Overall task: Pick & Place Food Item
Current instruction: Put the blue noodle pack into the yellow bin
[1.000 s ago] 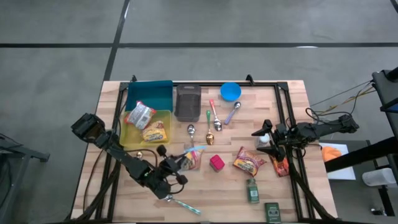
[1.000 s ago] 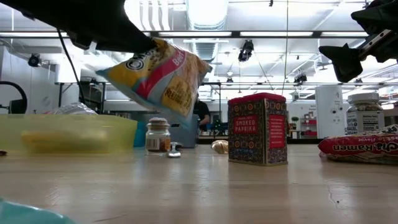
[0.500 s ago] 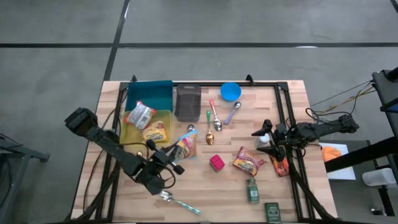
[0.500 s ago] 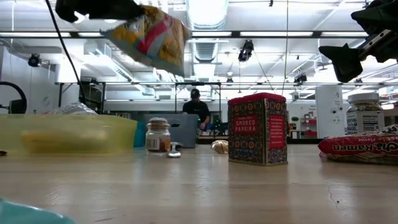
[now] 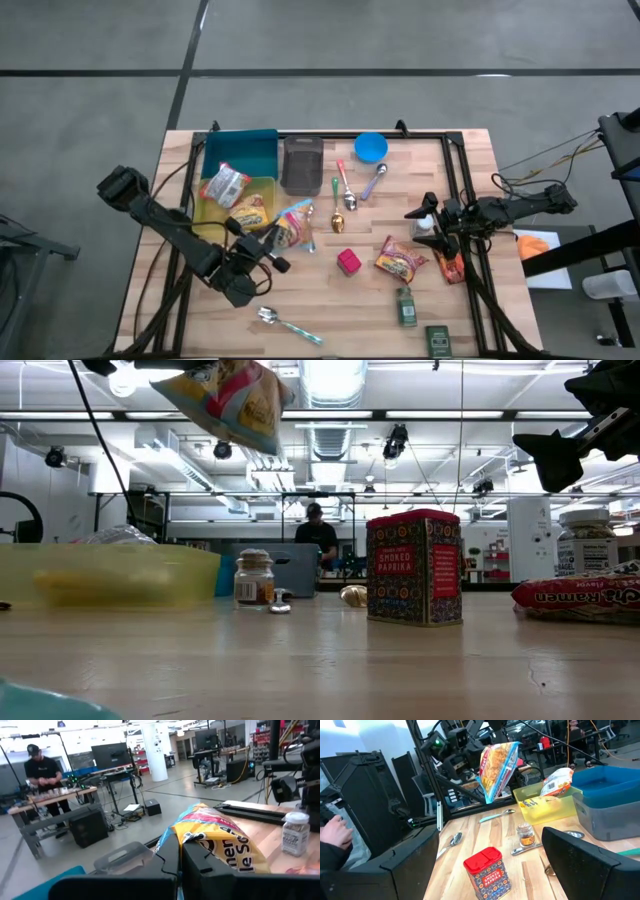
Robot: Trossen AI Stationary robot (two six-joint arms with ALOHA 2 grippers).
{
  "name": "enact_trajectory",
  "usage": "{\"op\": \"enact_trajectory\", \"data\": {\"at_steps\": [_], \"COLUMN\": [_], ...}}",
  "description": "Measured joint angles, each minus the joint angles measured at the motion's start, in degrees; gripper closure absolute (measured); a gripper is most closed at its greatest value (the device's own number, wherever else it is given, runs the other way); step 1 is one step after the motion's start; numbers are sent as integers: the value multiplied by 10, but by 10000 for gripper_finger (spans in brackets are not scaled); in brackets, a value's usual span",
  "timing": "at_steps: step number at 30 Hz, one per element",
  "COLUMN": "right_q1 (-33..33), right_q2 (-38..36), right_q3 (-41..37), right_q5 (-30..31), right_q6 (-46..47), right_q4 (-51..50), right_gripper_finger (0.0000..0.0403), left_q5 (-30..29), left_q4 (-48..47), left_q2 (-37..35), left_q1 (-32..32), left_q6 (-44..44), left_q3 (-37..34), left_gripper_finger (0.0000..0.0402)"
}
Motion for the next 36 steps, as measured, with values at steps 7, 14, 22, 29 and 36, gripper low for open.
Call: {"op": "enact_trajectory", "data": {"at_steps": [7, 14, 22, 29, 36], "right_q1": [0, 0, 0, 0, 0], "right_q2": [0, 0, 0, 0, 0], "right_q3": [0, 0, 0, 0, 0], "right_q5": [0, 0, 0, 0, 0], "right_q6": [0, 0, 0, 0, 0], "right_q4": [0, 0, 0, 0, 0], "right_gripper_finger": [52, 52, 52, 52, 52], "left_q5": [0, 0, 1, 52, 154], "left_q4": [-54, -154, -355, -569, -788], "left_q2": [-16, -52, -96, -123, -127], "left_q1": [0, 0, 1, 5, 24], "left_q6": [0, -47, -217, -432, -713], "left_q3": [0, 0, -1, -1, -1], "left_gripper_finger": [401, 401, 401, 401, 401]}}
